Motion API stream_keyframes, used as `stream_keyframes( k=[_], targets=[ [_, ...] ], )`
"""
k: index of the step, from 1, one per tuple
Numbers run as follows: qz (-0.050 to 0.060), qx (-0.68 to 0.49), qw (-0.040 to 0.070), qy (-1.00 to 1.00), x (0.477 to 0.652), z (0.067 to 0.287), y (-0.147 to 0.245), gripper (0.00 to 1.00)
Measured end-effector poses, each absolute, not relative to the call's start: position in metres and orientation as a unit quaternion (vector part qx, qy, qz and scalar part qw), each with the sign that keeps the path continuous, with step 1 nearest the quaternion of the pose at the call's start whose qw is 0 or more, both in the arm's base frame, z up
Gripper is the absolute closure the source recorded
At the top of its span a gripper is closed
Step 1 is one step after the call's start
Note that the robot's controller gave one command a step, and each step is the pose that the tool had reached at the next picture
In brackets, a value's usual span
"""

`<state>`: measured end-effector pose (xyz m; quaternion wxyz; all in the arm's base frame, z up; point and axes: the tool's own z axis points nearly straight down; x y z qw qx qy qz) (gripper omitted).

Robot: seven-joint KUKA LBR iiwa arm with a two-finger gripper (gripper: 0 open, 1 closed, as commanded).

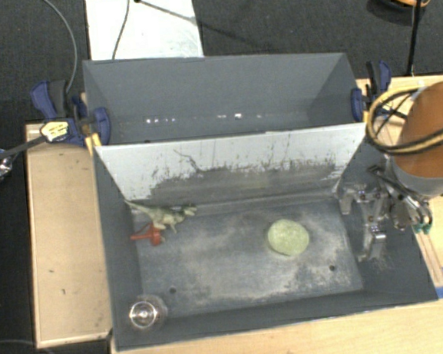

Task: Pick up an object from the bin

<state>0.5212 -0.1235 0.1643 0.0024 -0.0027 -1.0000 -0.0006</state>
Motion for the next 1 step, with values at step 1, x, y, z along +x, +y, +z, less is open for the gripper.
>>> stream_keyframes(
  k=[1],
  targets=[
    [0.000, -0.001, -0.002, -1.000, 0.5229, 0.1689, -0.1230, 0.00]
  ],
)
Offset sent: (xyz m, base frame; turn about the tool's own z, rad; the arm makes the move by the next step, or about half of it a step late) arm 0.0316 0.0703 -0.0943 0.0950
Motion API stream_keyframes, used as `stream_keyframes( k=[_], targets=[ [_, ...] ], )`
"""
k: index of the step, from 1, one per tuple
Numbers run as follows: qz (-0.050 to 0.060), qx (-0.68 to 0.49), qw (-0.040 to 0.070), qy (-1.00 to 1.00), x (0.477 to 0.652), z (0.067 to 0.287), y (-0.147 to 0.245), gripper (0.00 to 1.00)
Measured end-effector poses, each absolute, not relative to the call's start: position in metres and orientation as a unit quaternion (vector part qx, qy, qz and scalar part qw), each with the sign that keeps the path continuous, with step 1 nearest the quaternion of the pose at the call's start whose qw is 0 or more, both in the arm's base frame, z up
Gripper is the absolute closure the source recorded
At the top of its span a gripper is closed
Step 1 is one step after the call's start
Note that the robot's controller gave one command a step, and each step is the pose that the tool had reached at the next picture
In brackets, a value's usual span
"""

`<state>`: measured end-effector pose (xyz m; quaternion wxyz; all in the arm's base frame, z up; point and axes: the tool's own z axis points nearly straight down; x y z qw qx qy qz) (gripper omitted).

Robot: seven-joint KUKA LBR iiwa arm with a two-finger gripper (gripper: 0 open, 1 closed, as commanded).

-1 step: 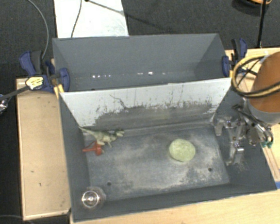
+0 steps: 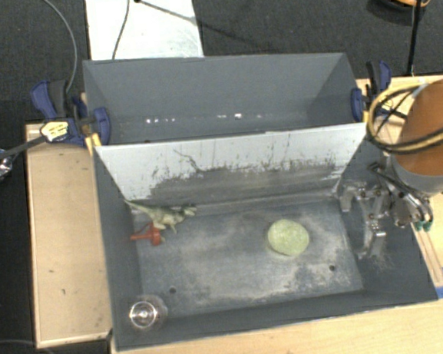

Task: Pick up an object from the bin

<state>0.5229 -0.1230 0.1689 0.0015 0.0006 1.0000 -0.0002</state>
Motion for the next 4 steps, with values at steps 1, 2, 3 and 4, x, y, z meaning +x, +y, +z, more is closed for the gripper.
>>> stream_keyframes(
  k=[1, 2, 3, 4],
  targets=[
    [0.000, 0.032, 0.003, 0.999, 0.543, 0.114, -0.084, 0.00],
    [0.000, -0.035, -0.001, 0.999, 0.550, 0.108, -0.039, 0.00],
    [0.000, -0.014, 0.003, 1.000, 0.551, 0.117, -0.018, 0.00],
    [0.001, 0.056, 0.002, 0.998, 0.545, 0.080, -0.017, 0.00]
  ],
)
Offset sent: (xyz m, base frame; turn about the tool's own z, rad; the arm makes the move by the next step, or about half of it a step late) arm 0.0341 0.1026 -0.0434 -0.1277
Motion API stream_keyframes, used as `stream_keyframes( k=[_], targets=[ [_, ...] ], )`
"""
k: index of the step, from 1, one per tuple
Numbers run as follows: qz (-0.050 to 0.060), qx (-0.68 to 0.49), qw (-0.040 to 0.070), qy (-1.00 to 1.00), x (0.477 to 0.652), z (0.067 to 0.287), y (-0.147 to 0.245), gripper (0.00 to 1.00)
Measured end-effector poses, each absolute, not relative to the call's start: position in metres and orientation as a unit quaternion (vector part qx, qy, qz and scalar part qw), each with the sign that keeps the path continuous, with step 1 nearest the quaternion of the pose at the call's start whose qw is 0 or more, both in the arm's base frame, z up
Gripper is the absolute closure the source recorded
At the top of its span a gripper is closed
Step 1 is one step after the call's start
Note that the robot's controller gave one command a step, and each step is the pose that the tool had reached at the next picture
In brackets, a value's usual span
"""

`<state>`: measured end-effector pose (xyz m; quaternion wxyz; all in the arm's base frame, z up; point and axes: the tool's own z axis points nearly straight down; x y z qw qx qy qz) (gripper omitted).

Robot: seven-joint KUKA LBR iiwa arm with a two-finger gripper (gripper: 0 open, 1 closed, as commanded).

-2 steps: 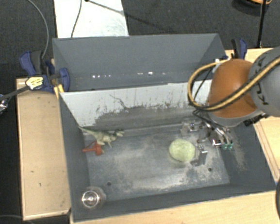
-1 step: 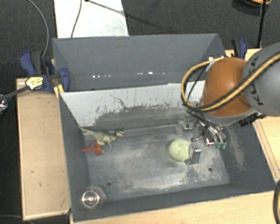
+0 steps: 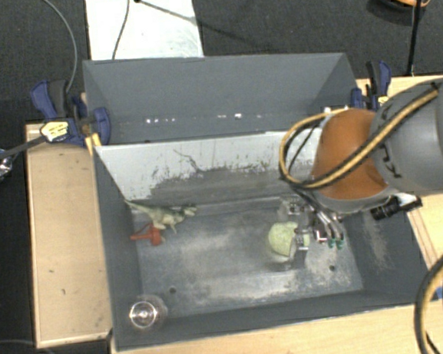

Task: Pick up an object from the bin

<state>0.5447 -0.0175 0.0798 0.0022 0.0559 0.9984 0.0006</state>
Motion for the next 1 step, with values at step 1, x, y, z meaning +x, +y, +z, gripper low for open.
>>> stream_keyframes(
  k=[1],
  targets=[
    [0.001, 0.066, 0.007, 0.998, 0.5473, 0.0716, -0.0269, 1.00]
  ],
)
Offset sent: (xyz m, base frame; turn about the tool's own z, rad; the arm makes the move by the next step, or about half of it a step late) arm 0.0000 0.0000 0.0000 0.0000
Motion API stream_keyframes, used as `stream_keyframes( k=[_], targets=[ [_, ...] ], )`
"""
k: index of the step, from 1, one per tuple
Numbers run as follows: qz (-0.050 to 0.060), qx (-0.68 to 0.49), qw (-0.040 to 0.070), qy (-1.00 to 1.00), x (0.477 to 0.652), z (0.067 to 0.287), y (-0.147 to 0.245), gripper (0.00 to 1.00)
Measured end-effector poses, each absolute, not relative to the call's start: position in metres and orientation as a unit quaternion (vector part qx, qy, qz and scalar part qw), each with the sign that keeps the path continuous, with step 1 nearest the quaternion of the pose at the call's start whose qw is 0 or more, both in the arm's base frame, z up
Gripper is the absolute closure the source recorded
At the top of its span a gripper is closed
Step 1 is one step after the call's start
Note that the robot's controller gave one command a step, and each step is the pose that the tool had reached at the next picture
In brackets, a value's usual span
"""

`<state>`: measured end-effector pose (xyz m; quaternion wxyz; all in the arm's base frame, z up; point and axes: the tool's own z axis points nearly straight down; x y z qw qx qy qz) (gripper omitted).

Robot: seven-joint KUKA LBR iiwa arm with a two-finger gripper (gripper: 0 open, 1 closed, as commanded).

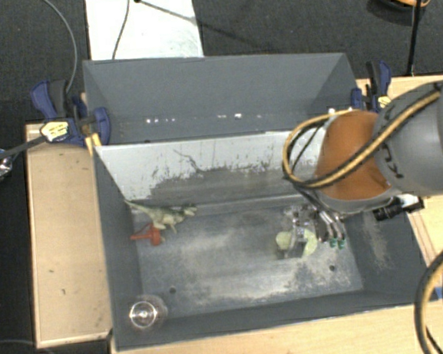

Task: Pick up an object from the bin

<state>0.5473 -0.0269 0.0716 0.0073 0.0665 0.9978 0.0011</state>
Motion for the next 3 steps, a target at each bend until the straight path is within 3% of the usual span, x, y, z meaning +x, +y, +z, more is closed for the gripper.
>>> stream_keyframes(
  k=[3],
  targets=[
    [0.001, 0.065, 0.007, 0.998, 0.547, 0.084, -0.027, 1.00]
  ],
)
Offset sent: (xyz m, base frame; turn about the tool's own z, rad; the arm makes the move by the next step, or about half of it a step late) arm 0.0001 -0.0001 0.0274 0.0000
